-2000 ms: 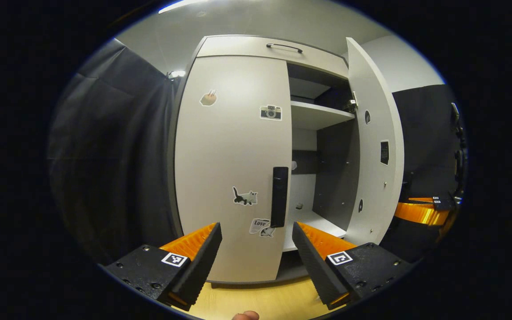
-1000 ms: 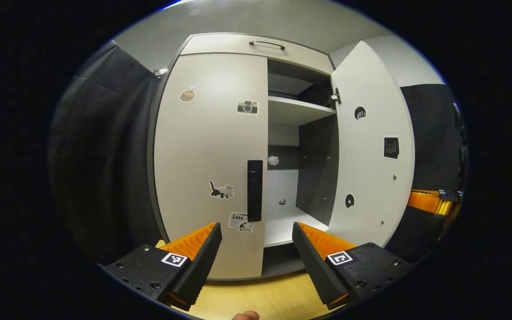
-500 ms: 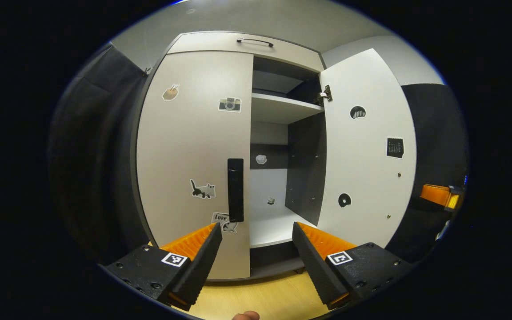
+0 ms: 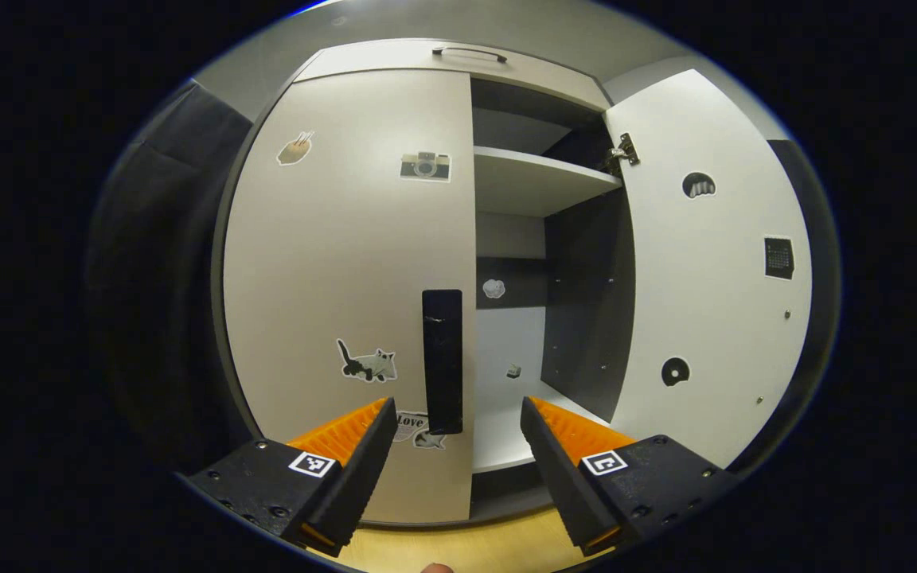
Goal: Open the right door of the double-door shoe cabinet with the right hand, and open the left door with the left hand.
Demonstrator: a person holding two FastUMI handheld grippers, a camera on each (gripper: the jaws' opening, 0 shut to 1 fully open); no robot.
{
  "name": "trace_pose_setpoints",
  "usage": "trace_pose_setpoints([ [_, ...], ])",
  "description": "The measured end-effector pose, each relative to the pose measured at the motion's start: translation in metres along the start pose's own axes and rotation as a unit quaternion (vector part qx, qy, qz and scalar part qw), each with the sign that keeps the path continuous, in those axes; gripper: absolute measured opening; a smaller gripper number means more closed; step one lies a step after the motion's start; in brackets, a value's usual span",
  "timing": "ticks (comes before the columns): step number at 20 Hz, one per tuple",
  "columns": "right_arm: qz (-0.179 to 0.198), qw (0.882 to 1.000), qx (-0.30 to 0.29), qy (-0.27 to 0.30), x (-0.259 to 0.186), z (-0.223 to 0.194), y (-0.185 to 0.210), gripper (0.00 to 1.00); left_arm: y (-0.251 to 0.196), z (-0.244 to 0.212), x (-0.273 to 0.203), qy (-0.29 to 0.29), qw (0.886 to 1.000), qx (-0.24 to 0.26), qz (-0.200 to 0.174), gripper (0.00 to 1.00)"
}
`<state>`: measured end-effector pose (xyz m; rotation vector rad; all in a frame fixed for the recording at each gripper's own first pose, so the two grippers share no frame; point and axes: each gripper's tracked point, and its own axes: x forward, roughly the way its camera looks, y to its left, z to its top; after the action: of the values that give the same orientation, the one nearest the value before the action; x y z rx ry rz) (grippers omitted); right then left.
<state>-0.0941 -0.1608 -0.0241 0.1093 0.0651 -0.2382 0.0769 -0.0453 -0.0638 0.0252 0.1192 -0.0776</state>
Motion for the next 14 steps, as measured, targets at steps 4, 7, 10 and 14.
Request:
trace_pose_setpoints([
  [4, -0.028, 1.000, -0.012, 0.005, -0.019, -0.003, -0.013, 0.01, 0.007, -0.004, 0.028, 0.004, 1.000, 0.010, 0.013, 0.83],
  [7, -0.040, 0.999, -0.012, 0.019, -0.027, -0.011, -0.017, 0.01, 0.011, -0.004, 0.044, 0.003, 1.000, 0.013, 0.019, 0.79],
  [10, -0.049, 0.998, -0.017, 0.028, -0.031, -0.016, -0.021, 0.01, 0.007, -0.006, 0.049, 0.004, 1.000, 0.006, 0.015, 0.78],
  [14, -0.050, 0.998, -0.021, 0.034, -0.030, -0.019, -0.020, 0.01, 0.007, -0.009, 0.056, 0.009, 1.000, 0.011, 0.017, 0.68],
])
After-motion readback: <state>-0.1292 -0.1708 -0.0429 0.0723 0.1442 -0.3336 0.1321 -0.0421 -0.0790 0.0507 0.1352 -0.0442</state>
